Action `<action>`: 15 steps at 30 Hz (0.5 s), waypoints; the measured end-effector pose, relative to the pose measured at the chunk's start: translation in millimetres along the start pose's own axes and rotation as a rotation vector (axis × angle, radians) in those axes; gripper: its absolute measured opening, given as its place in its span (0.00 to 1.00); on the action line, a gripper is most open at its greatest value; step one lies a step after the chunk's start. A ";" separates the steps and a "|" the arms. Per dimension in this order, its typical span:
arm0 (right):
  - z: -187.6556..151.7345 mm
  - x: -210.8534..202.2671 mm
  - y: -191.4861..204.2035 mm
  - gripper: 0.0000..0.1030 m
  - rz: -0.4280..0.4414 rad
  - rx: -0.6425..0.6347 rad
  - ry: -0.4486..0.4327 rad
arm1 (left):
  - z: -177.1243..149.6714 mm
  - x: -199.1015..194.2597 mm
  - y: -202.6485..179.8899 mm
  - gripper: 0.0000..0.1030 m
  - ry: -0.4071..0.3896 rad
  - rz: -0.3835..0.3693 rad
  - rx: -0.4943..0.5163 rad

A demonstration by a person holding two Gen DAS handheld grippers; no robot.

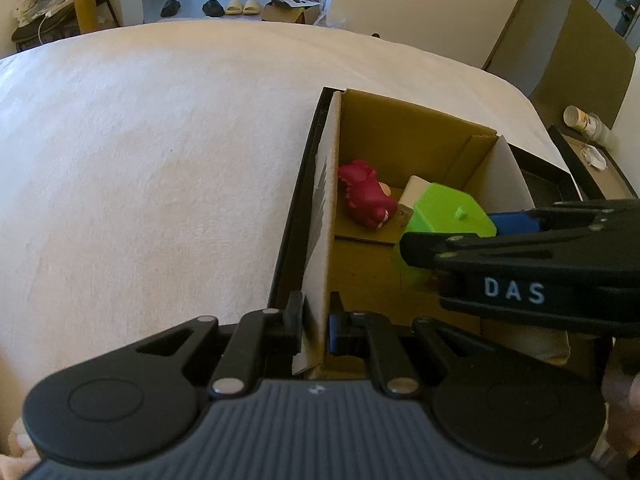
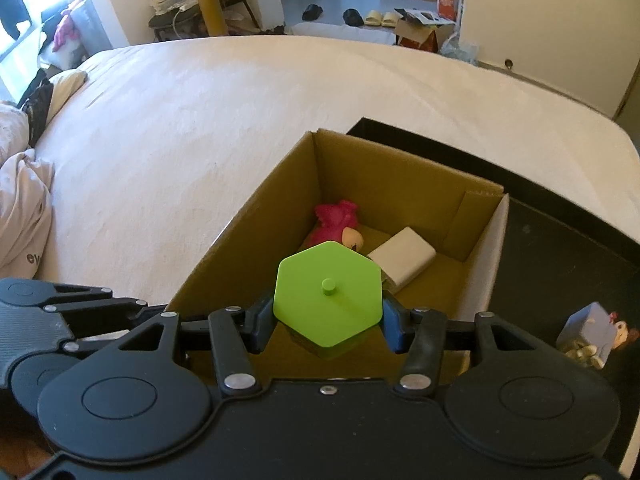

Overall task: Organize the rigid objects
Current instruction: 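Carry the green hexagonal box over the cardboard box with the right gripper, then lower the green box into the cardboard box and open the right gripper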

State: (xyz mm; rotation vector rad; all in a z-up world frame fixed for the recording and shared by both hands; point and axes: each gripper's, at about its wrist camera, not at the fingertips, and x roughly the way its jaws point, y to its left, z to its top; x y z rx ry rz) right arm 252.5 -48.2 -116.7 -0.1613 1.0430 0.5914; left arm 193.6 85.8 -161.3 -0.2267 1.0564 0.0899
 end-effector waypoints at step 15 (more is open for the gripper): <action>-4.0 2.8 2.4 0.56 0.015 0.033 -0.010 | 0.5 -1.5 -0.9 0.11 0.001 0.000 0.002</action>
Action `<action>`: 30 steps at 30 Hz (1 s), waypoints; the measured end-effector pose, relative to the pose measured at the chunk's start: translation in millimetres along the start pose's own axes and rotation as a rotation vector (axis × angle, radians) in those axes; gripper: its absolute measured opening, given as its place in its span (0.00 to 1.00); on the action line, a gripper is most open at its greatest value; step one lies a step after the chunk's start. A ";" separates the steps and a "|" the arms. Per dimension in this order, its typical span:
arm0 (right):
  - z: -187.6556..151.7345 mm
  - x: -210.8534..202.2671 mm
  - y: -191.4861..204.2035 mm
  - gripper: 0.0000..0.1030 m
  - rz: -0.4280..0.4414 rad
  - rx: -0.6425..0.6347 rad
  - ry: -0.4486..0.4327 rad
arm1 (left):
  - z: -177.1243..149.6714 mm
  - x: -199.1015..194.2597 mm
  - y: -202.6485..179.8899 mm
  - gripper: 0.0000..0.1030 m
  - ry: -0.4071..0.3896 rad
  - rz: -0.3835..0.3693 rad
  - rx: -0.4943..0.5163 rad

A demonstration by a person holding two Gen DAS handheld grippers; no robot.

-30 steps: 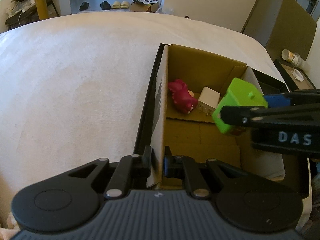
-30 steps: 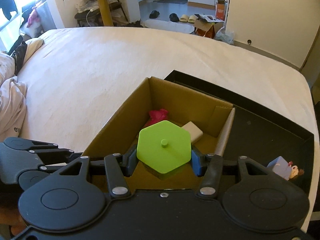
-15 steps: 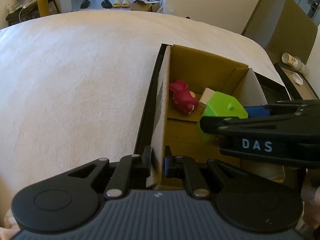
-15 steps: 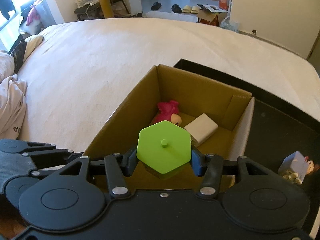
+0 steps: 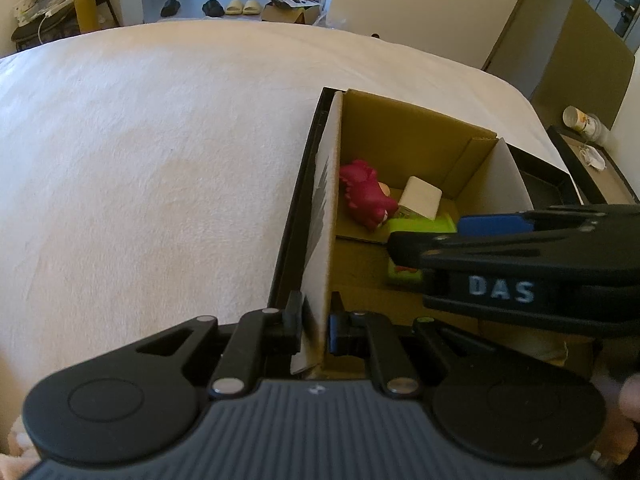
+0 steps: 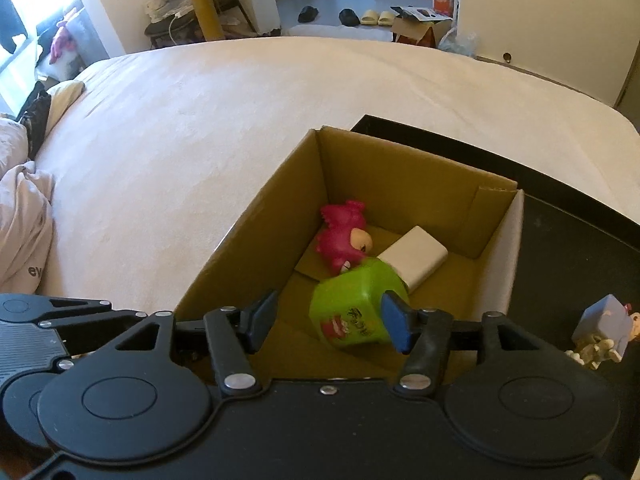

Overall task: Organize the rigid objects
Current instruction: 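Lower the green box into the cardboard box and open the right gripper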

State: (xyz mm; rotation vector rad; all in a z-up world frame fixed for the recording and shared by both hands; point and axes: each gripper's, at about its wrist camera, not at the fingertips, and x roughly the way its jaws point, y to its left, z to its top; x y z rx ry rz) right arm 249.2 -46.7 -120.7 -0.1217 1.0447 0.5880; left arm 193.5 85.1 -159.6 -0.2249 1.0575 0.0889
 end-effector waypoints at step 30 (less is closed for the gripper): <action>-25.0 -68.2 -40.4 0.57 -0.062 -0.046 -0.089 | -0.8 -4.5 -21.7 0.10 -0.010 0.084 0.059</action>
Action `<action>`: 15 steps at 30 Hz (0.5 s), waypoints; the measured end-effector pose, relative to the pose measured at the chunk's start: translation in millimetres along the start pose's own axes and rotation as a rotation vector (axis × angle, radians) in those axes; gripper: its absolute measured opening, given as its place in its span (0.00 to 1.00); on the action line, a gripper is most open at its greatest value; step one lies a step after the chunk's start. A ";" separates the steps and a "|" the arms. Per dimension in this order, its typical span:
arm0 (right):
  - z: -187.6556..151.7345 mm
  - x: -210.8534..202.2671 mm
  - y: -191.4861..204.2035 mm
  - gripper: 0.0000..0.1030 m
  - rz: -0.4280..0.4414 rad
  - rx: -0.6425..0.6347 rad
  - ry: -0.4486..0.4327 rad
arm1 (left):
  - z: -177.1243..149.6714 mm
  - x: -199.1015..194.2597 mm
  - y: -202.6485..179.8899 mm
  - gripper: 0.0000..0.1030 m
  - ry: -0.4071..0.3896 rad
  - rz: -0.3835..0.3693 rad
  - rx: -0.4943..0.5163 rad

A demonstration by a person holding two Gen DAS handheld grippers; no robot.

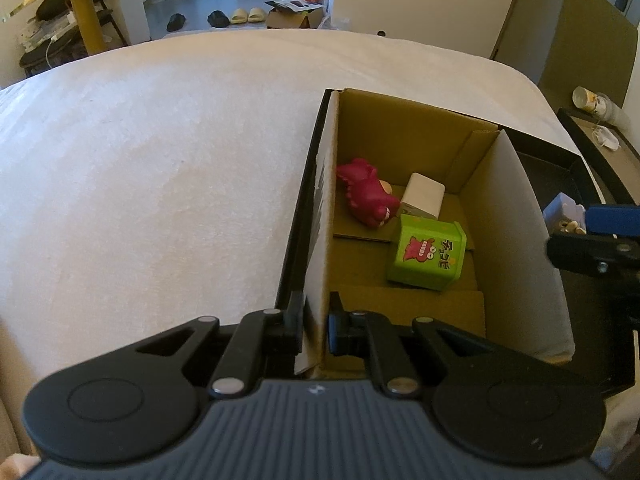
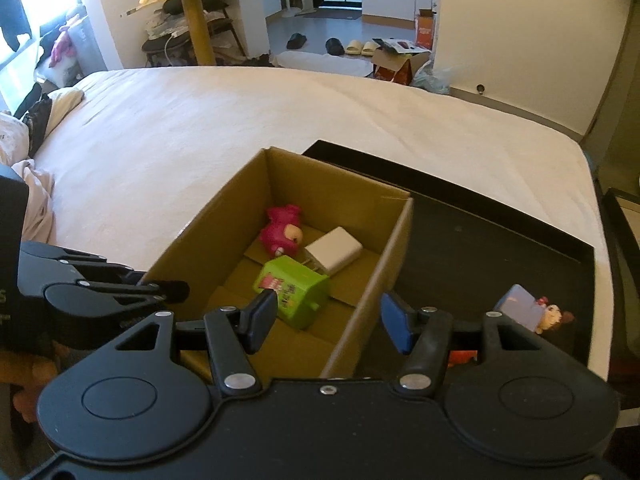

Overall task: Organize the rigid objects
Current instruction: 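Lower the green box into the cardboard box and open the right gripper, then move the right gripper over the tray to the red figure and perfume bottle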

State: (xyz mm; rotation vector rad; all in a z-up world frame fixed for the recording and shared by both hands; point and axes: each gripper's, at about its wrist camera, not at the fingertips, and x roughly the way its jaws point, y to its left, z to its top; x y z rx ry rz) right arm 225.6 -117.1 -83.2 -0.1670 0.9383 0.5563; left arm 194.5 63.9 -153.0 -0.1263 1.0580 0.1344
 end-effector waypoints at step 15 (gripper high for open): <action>-21.5 -13.7 -48.7 0.58 -0.036 0.045 -0.033 | -2.9 -3.5 -8.2 0.09 -0.008 0.041 0.031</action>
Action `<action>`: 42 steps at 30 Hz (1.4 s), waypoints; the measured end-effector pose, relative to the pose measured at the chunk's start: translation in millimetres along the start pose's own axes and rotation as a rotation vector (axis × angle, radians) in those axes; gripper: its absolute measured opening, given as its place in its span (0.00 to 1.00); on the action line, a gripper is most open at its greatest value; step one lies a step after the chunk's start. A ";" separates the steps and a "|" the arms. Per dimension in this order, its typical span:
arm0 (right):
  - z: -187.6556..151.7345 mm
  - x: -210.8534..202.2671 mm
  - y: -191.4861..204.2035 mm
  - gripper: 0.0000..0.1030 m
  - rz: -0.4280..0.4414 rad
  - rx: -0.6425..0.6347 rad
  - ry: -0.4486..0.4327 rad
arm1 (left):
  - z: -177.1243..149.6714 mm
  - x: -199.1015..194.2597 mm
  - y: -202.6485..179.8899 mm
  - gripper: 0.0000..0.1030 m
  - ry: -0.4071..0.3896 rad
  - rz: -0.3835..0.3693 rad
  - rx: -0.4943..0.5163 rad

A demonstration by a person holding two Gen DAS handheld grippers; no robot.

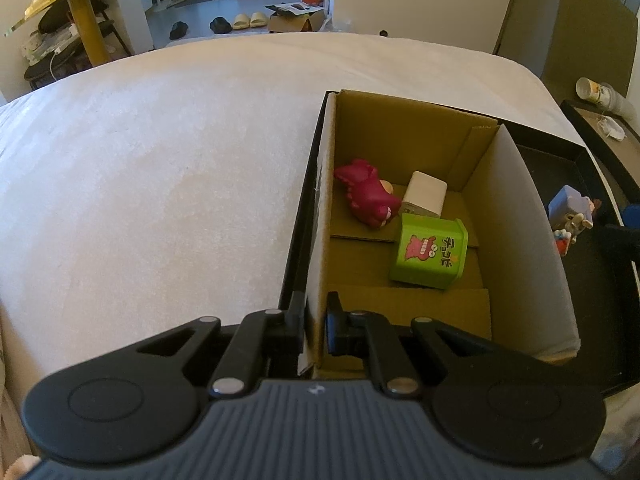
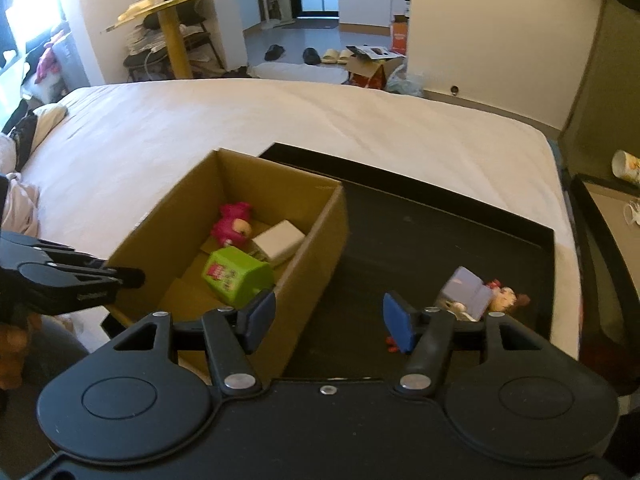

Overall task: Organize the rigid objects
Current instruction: 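Move the right gripper over the tray to the red figure and perfume bottle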

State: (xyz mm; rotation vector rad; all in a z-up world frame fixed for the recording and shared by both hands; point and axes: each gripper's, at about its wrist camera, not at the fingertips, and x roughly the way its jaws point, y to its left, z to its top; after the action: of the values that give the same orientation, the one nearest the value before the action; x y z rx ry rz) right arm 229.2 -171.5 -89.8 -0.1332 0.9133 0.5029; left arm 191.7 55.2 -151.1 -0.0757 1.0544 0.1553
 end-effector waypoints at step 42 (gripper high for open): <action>-34.0 70.6 -67.9 0.59 -0.072 0.135 0.119 | 2.4 -2.4 -17.3 0.10 0.003 0.076 0.022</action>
State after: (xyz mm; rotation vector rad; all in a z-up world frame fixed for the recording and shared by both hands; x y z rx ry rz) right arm 272.2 -216.5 -172.8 -0.0730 1.0522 0.3682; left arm 195.5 38.3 -148.0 -0.0163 1.0620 0.2123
